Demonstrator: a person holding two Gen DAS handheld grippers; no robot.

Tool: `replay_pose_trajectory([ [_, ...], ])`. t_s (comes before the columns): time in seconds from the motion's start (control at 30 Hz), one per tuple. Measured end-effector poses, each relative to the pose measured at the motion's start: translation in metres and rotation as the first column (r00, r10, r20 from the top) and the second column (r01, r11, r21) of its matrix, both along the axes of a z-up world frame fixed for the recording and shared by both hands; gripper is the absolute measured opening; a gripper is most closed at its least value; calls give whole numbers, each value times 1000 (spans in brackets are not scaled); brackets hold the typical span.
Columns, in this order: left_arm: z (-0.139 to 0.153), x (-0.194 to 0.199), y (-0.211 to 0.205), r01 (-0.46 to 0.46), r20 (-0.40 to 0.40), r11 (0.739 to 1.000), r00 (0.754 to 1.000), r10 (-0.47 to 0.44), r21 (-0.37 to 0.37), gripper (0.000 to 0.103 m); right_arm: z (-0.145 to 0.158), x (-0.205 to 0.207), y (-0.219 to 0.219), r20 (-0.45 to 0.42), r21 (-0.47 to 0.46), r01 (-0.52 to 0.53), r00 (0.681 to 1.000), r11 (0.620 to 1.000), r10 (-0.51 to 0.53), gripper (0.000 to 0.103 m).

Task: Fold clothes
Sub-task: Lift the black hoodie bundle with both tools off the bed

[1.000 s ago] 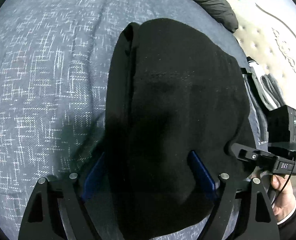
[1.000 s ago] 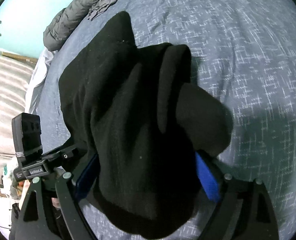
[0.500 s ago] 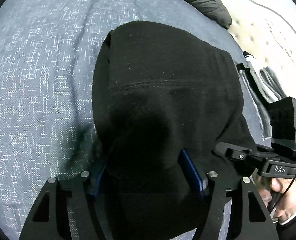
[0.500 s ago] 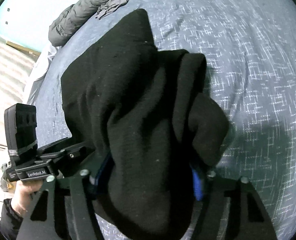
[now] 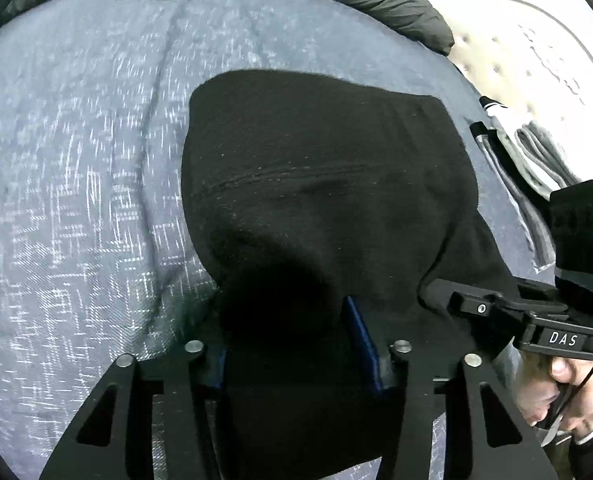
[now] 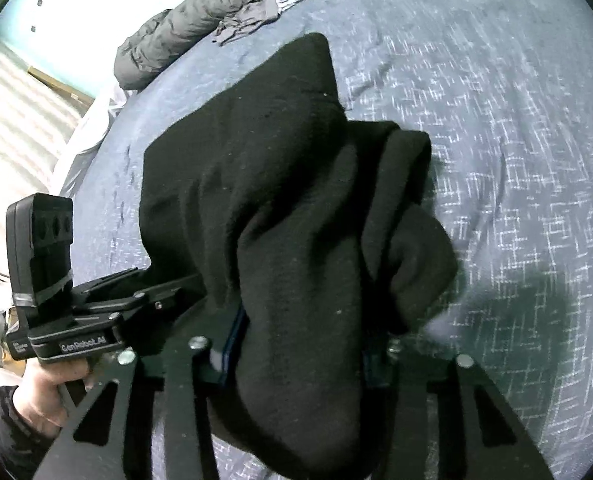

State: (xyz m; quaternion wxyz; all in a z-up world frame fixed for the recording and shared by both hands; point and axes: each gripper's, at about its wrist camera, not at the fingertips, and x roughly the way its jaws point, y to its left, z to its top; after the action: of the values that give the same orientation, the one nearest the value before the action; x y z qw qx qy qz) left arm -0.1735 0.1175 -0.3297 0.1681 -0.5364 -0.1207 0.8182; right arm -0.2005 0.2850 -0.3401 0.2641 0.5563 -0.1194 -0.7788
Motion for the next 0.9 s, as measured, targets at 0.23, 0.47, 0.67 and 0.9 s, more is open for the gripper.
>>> replay_pose_trajectory([
  [0.23,27,1,5,2,-38,1000,999,-3,-12,45,19,8,-4,-52,-7,-14,999,1000,13,37],
  [0.47,60,1,0,17,-87,1000,996,-18,-13,44,53,11,14,-111,-11,-13,994,1000,12,37],
  [0.67,106,-4,35,53,-145,998,988,-57,-32,44,93,10,45,-161,1,-4,987,1000,4,37],
  [0.9,165,-12,104,110,-210,993,971,-115,-36,44,150,15,108,-222,24,35,975,999,-29,36],
])
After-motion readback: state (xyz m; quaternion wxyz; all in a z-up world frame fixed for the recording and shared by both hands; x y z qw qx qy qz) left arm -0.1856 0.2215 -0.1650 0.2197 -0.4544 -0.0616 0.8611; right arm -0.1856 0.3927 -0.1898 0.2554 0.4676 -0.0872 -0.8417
